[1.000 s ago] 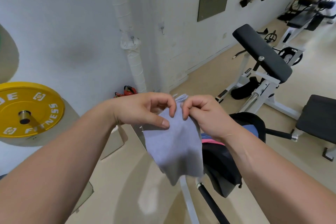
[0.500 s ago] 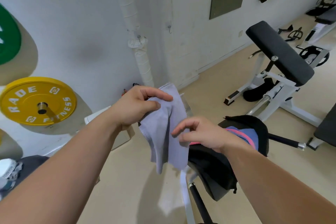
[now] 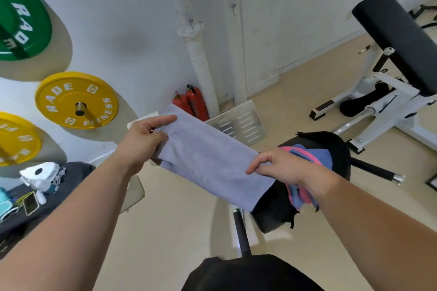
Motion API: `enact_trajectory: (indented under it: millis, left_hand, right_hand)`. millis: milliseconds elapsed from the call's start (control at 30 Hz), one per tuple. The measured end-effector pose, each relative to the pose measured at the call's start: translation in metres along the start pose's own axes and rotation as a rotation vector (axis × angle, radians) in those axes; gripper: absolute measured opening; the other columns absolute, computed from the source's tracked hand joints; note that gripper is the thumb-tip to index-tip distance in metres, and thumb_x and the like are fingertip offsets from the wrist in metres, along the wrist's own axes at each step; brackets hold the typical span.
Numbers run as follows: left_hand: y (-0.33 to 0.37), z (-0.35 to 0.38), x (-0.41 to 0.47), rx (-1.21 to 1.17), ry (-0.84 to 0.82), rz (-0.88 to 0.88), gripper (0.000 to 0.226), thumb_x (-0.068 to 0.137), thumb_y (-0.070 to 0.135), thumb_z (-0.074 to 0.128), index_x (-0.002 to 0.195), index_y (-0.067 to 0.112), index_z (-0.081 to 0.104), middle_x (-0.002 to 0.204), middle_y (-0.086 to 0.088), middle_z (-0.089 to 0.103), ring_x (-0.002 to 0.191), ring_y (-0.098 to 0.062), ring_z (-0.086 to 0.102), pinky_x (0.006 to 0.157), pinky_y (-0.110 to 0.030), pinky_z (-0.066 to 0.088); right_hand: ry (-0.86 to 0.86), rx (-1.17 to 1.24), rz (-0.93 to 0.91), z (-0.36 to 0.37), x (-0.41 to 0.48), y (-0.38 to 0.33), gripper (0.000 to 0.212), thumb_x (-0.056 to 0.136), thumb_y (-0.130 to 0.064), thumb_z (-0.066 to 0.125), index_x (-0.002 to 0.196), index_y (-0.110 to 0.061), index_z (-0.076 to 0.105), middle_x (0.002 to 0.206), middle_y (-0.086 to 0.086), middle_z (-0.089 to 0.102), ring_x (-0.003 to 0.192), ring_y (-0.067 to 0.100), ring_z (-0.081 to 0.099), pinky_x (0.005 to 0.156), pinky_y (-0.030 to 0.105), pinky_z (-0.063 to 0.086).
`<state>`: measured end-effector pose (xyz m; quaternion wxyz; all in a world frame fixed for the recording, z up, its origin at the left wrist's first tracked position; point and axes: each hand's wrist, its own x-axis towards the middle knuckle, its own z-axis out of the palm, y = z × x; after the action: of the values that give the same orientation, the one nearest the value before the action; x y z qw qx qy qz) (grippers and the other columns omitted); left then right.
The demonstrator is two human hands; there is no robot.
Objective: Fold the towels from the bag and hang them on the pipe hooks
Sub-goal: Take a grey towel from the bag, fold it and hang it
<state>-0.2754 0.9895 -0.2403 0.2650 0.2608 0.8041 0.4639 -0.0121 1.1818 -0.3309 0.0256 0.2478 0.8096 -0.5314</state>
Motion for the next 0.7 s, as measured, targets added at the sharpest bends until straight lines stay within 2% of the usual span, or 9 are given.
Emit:
enact_trajectory:
  millis: [67, 133, 200, 267, 367, 433, 500, 600, 700]
  left_hand:
    - [-0.015, 0.008, -0.008, -0.033, 0.059, -0.032, 0.05, 0.091, -0.005, 0.055, 0.116, 0.034, 0.074, 0.11, -0.002, 0.075, 0.081, -0.013, 0.068, 0.07, -0.029, 0.056]
    - [-0.028, 0.017, -0.018, -0.05, 0.114, -0.042, 0.05, 0.091, -0.003, 0.057, 0.12, 0.034, 0.073, 0.119, 0.0, 0.071, 0.094, -0.017, 0.067, 0.086, -0.034, 0.057]
    - [-0.037, 0.025, -0.029, -0.034, 0.149, -0.049, 0.05, 0.092, 0.001, 0.058, 0.126, 0.034, 0.07, 0.126, 0.003, 0.067, 0.103, -0.015, 0.065, 0.095, -0.035, 0.055]
    - [-0.044, 0.031, -0.038, -0.04, 0.152, -0.062, 0.05, 0.093, 0.002, 0.059, 0.13, 0.035, 0.068, 0.131, 0.005, 0.063, 0.106, -0.012, 0.064, 0.092, -0.03, 0.055]
    - [-0.051, 0.041, -0.055, -0.008, 0.131, -0.072, 0.05, 0.095, 0.005, 0.058, 0.131, 0.039, 0.066, 0.13, 0.006, 0.063, 0.102, -0.006, 0.064, 0.081, -0.022, 0.053]
    - [-0.05, 0.052, -0.068, 0.046, 0.103, -0.041, 0.05, 0.097, 0.007, 0.057, 0.132, 0.04, 0.065, 0.13, 0.008, 0.063, 0.105, -0.006, 0.062, 0.08, -0.019, 0.05]
    - [-0.045, 0.066, -0.08, 0.079, 0.072, 0.006, 0.049, 0.097, 0.007, 0.056, 0.133, 0.039, 0.065, 0.13, 0.015, 0.061, 0.112, 0.002, 0.058, 0.085, -0.014, 0.045]
    - [-0.034, 0.09, -0.094, 0.09, 0.04, 0.093, 0.047, 0.097, 0.007, 0.058, 0.132, 0.038, 0.064, 0.126, 0.028, 0.059, 0.11, 0.021, 0.053, 0.092, -0.006, 0.041]
    - [-0.021, 0.115, -0.102, 0.061, 0.008, 0.173, 0.044, 0.098, 0.011, 0.06, 0.136, 0.033, 0.06, 0.125, 0.027, 0.06, 0.107, 0.025, 0.052, 0.09, -0.001, 0.041]
  right_hand:
    - [0.044, 0.093, 0.045, -0.008, -0.007, 0.01, 0.024, 0.087, -0.011, 0.067, 0.091, -0.03, 0.08, 0.098, -0.016, 0.073, 0.088, -0.009, 0.062, 0.081, 0.007, 0.043]
    - [0.064, 0.217, 0.077, -0.013, -0.013, 0.022, 0.026, 0.083, -0.007, 0.071, 0.093, -0.03, 0.079, 0.09, -0.007, 0.074, 0.077, 0.008, 0.066, 0.08, 0.023, 0.054]
    - [0.102, 0.404, 0.105, -0.015, -0.018, 0.032, 0.031, 0.084, 0.003, 0.068, 0.097, -0.023, 0.079, 0.088, 0.006, 0.07, 0.073, 0.015, 0.067, 0.078, 0.032, 0.059]
    - [0.177, 0.548, 0.127, -0.017, -0.022, 0.036, 0.03, 0.089, 0.008, 0.06, 0.097, -0.015, 0.078, 0.091, 0.012, 0.062, 0.068, 0.015, 0.066, 0.068, 0.027, 0.059]
    - [0.304, 0.588, 0.127, -0.014, -0.025, 0.032, 0.031, 0.094, 0.011, 0.047, 0.096, -0.008, 0.072, 0.069, 0.004, 0.045, 0.044, 0.005, 0.043, 0.045, 0.018, 0.043]
    - [0.372, 0.545, 0.119, -0.01, -0.023, 0.028, 0.036, 0.092, 0.01, 0.044, 0.091, -0.012, 0.072, 0.055, -0.006, 0.043, 0.04, 0.004, 0.036, 0.042, 0.019, 0.035]
    - [0.394, 0.451, 0.084, -0.005, -0.021, 0.017, 0.038, 0.09, 0.006, 0.045, 0.088, -0.018, 0.074, 0.049, -0.016, 0.046, 0.042, 0.003, 0.037, 0.048, 0.023, 0.034]
    - [0.395, 0.377, -0.023, 0.007, -0.017, -0.007, 0.04, 0.087, 0.004, 0.047, 0.084, -0.025, 0.076, 0.076, -0.017, 0.06, 0.06, 0.0, 0.05, 0.064, 0.024, 0.041]
    - [0.38, 0.324, -0.162, 0.019, -0.016, -0.027, 0.042, 0.089, 0.003, 0.051, 0.083, -0.031, 0.074, 0.106, -0.007, 0.059, 0.074, 0.014, 0.058, 0.069, 0.03, 0.048]
